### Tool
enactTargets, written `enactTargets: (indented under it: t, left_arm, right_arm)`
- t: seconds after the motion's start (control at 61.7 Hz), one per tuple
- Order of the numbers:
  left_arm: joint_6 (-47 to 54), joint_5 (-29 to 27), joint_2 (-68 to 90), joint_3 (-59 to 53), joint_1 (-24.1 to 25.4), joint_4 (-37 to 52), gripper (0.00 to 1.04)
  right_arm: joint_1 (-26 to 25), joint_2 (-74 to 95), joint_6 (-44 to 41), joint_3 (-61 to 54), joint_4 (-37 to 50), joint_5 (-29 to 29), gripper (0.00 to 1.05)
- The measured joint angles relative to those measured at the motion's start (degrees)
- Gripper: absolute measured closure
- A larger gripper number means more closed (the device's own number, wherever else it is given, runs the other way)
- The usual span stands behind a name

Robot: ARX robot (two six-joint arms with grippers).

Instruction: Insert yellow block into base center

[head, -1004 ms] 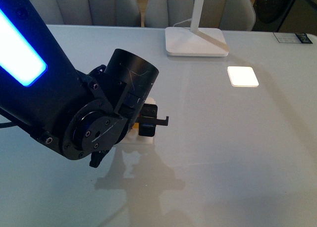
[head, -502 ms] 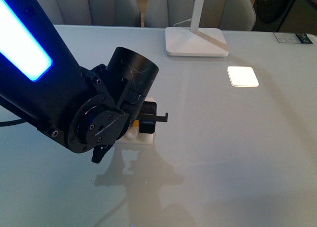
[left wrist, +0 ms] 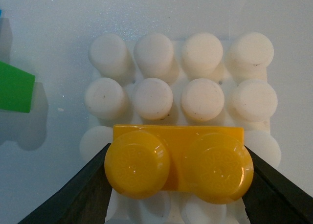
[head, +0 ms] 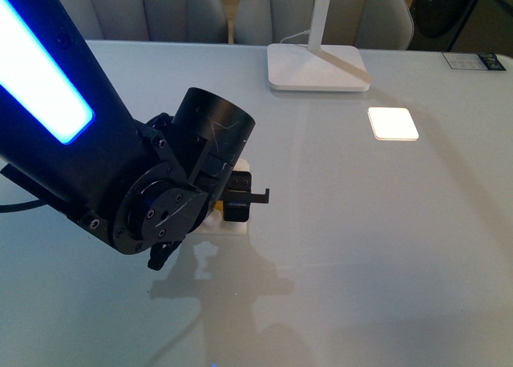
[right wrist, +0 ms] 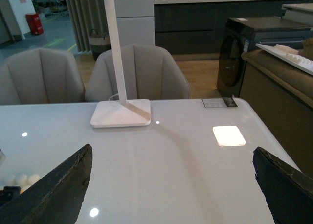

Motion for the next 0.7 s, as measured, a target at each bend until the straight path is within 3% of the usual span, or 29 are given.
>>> enactTargets:
  t: [0.696]
  left_arm:
    - [-0.5, 0.4, 1.3, -0.5, 0.3, 2.6, 0.41]
  right_arm:
    - [0.0, 0.0, 0.0, 0.0, 0.0, 0.0, 0.09]
